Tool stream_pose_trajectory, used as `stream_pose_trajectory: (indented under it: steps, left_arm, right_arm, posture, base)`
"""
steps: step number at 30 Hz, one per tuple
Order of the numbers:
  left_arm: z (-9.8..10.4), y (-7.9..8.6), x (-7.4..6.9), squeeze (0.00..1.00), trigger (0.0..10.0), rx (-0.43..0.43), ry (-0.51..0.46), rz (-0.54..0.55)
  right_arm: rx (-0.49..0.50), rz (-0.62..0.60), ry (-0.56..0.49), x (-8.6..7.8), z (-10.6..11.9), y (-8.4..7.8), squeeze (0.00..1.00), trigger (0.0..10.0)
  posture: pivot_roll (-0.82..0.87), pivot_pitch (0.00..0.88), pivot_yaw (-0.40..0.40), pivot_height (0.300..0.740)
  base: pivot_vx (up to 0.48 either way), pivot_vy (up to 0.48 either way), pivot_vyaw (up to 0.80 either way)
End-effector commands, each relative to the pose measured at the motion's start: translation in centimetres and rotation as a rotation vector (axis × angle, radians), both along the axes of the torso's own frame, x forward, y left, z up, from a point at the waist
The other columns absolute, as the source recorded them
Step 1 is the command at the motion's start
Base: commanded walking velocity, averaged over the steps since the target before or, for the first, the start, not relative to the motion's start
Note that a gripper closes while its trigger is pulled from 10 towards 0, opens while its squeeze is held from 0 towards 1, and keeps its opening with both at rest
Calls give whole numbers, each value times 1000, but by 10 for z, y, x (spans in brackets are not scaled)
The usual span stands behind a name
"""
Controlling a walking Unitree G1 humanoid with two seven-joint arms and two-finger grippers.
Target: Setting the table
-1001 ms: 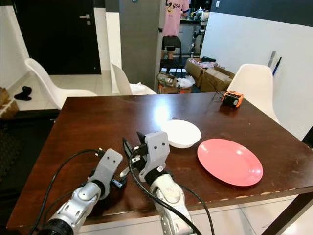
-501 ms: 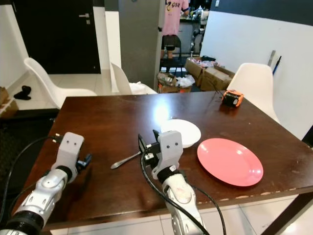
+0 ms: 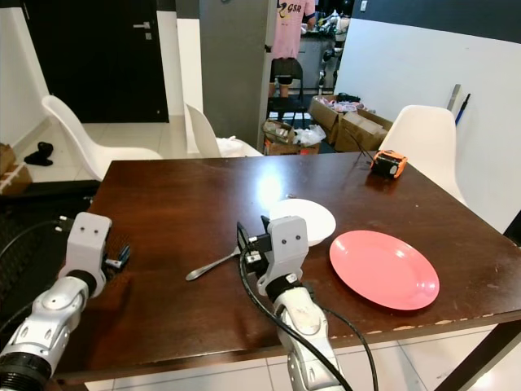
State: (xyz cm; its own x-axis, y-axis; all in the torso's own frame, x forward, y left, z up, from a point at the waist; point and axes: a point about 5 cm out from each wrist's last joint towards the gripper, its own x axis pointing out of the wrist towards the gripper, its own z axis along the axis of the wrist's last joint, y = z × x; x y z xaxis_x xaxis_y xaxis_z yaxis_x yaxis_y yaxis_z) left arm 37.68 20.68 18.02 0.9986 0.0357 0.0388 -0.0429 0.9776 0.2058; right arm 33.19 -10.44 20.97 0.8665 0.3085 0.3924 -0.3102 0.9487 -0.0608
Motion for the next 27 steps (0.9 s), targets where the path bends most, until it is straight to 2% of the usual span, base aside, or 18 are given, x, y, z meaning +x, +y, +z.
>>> stream_pose_trajectory:
  steps: [1,6,7,9,10,11,12,26,27]
  left_arm:
    - [-6,8,-4,1000,10000,-5,21,28]
    - [-4,10,-5,1000,10000,1,18,26]
    - [-3,9,-5,859,10000,5,10,24]
    - [-3,9,-5,859,10000,5,10,24]
    - [-3,6,-6,0,3294,8,0,3]
    - [-3,6,-6,0,3294,8,0,3]
    - [-2,3,-6,0,0,13,-9,-11]
    - [-14,7,-12,0,0,27,45,1]
    - [-15,6,-12,0,1059,24,50,-2]
  right_arm:
    - [7,-13,12,0,-4,-3,0,10000]
    - [7,-16,16,1,-5,-4,0,10000]
    - [8,-17,16,1,-6,-4,0,10000]
    - [8,-17,16,1,-6,-4,0,10000]
    - [9,-16,17,1,-6,-4,0,10000]
    - [9,-16,17,1,-6,-4,0,10000]
    - [11,-16,17,1,-6,-3,0,10000]
    - [14,-12,23,1,-8,-2,0,10000]
    - [15,-12,28,2,-9,-2,0,10000]
  posture:
    - [24,92,63,740]
    - [27,92,61,740]
    - [27,92,61,740]
    - [27,92,61,740]
    - [27,90,62,740]
    - [27,90,62,740]
    - [27,91,62,740]
    - [30,92,62,740]
    - [30,93,62,740]
  base:
    - [0,0,0]
    - [0,0,0]
    - [0,0,0]
    - [0,0,0]
    - [0,0,0]
    - [0,0,0]
    - [0,0,0]
    - [0,0,0]
    - [0,0,0]
